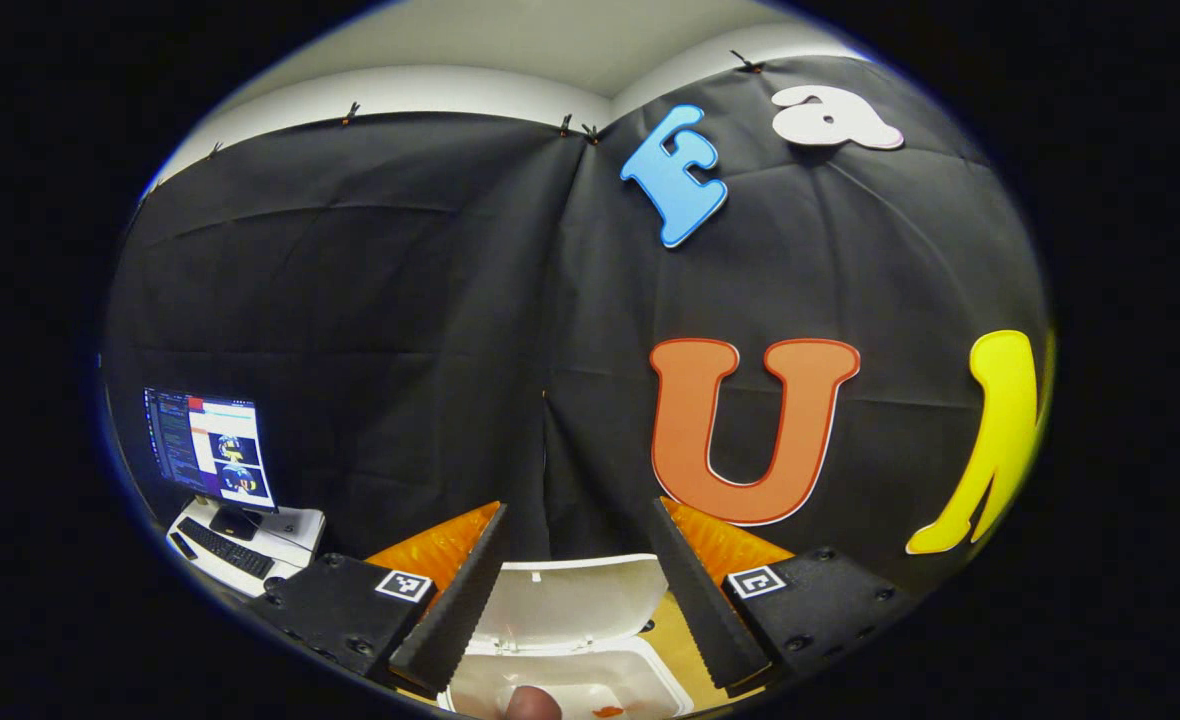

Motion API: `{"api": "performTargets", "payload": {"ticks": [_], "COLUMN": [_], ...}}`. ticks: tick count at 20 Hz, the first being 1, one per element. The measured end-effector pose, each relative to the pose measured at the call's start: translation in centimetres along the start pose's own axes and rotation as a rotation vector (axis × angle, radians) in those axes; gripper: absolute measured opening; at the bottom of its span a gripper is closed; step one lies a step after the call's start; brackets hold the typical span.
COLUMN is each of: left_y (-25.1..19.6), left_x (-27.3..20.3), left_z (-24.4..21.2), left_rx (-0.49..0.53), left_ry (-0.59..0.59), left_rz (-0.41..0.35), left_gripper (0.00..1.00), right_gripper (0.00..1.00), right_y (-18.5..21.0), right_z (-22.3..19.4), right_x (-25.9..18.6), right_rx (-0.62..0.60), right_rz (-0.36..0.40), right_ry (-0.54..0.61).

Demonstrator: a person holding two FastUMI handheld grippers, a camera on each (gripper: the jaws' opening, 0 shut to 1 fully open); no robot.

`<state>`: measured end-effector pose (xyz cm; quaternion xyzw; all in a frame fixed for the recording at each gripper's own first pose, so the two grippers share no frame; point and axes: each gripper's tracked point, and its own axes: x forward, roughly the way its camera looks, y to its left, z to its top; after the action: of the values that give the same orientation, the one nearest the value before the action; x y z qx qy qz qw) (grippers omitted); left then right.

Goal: Press the lid of the desktop garbage bin to open it, pick up the crumpled paper on the desktop and throw it into the bin, then pick up the pop can on the desktop and drop it into the bin, and finally close the garbage bin lid.

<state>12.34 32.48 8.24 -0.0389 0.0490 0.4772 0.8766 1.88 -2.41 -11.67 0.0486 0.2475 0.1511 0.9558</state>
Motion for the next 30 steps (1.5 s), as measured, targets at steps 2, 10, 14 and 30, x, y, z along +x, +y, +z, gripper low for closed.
{"api": "performTargets", "payload": {"ticks": [2, 10, 14, 30], "left_y": [0.8, 2.3, 2.1, 0.9], "left_x": [1.6, 4.5, 3.5, -7.7], "left_z": [-0.5, -4.0, -4.6, -12.4], "left_rx": [-0.009, 0.031, 0.039, -0.091], "left_ry": [0.038, 0.191, 0.214, 0.325], "left_rz": [0.026, 0.101, 0.107, 0.129], "left_gripper": [0.92, 0.92, 0.92, 0.88], "right_gripper": [0.82, 0.82, 0.82, 0.82], "right_y": [0.0, 1.3, 1.2, -1.8], "right_z": [0.2, 0.5, 0.4, -1.1], "right_x": [0.1, 0.8, 0.3, -2.9], "right_rx": [-0.001, 0.002, 0.001, 0.011], "right_rz": [-0.007, 0.000, 0.007, 0.066], "right_ry": [0.000, 0.003, 0.001, -0.005]}}
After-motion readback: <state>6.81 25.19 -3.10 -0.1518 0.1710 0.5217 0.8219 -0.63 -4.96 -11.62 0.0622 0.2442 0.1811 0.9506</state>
